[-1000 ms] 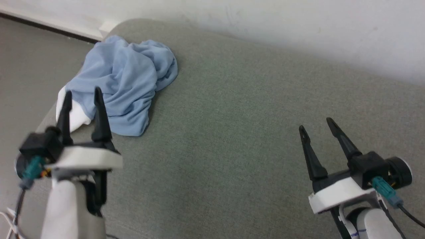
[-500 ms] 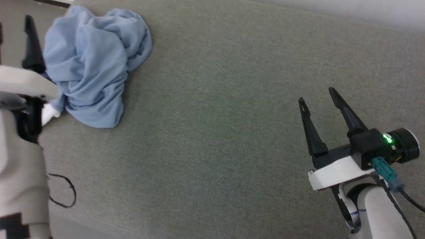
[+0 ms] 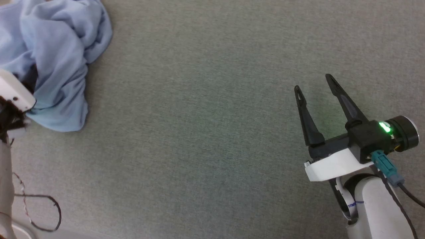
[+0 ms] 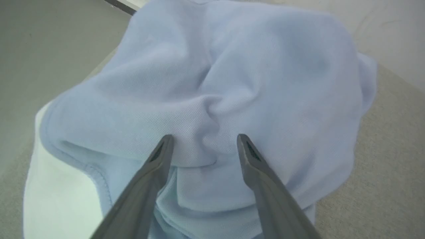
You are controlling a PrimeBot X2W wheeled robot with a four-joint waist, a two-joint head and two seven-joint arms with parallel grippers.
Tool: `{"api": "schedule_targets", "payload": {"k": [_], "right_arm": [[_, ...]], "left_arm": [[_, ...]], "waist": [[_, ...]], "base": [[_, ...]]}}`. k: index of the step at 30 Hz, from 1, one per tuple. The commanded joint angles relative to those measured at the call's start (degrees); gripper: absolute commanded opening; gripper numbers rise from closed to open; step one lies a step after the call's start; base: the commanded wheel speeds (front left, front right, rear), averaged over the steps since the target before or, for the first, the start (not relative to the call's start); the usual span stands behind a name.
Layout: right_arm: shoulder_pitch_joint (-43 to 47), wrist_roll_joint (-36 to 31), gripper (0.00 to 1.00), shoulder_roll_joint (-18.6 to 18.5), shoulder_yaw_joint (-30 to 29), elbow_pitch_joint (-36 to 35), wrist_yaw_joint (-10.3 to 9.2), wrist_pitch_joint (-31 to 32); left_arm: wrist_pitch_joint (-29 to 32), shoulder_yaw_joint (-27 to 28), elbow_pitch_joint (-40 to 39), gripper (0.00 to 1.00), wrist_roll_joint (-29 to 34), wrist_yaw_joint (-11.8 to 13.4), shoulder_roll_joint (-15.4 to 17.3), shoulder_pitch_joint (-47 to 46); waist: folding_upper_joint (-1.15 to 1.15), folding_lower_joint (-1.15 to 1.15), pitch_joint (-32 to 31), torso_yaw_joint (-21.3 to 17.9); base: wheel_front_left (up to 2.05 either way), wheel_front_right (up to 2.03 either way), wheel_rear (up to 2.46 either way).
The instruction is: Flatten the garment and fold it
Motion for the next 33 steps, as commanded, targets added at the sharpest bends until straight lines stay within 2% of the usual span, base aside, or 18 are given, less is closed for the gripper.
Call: {"api": "schedule_targets", "payload": {"k": [1,7,8,9,11,15,18,25,33], "right_arm": [[-0.97,-0.20,1.00,0.04,0.13,-0.03,-0.04,-0.47],[-1.56,0.40,1.00,0.04,0.63,0.46,-0.04,-0.74],[-1.62,0.49,1.00,0.04,0.71,0.52,-0.04,-0.81],[-1.67,0.56,1.00,0.04,0.81,0.56,-0.04,-0.87],[-1.72,0.72,1.00,0.04,0.92,0.62,-0.04,-0.99],[-1.72,1.09,1.00,0.04,0.97,0.57,-0.04,-1.17],[-1.58,1.50,1.00,0.04,0.90,0.86,-0.04,-1.37],[0.07,3.22,1.00,0.04,-0.09,2.48,-0.04,-2.58],[2.87,4.96,1.00,0.04,-1.91,3.91,-0.04,-3.98]], "left_arm": [[2.28,-0.70,1.40,1.00,-1.18,-0.40,0.73,-0.21],[8.65,-4.47,3.75,1.00,-3.76,-0.40,1.68,1.23],[9.93,-5.05,4.12,0.87,-4.25,-0.40,1.65,1.49],[11.10,-5.63,4.43,0.49,-4.65,-0.40,1.60,1.70],[12.92,-6.33,5.02,0.01,-5.59,-0.40,1.33,1.93],[15.42,-7.04,6.50,0.00,-6.73,-0.40,0.86,1.88],[14.16,-7.43,6.79,0.00,-6.38,-0.40,1.04,1.52],[2.78,-8.55,5.28,0.00,-2.32,-0.04,3.95,-0.46],[-14.60,-12.25,0.68,0.00,5.74,1.67,6.08,-5.23]], "waist": [[0.00,-0.01,1.12,-1.27],[0.00,-0.01,1.39,-2.27],[0.00,-0.01,1.35,-2.41],[0.00,-0.01,1.29,-2.56],[0.00,-0.01,1.16,-2.87],[0.00,-0.01,0.92,-3.39],[0.00,-0.01,0.47,-3.71],[0.00,-0.01,-4.09,-3.50],[0.00,-0.01,-11.71,-2.38]], "base": [[0.00,0.00,0.00],[0.00,0.00,0.00],[0.00,0.00,0.00],[0.00,0.00,0.00],[0.00,0.00,0.00],[0.00,0.00,0.00],[0.00,0.00,0.00],[0.00,0.00,0.00],[0.00,0.00,0.00]]}}
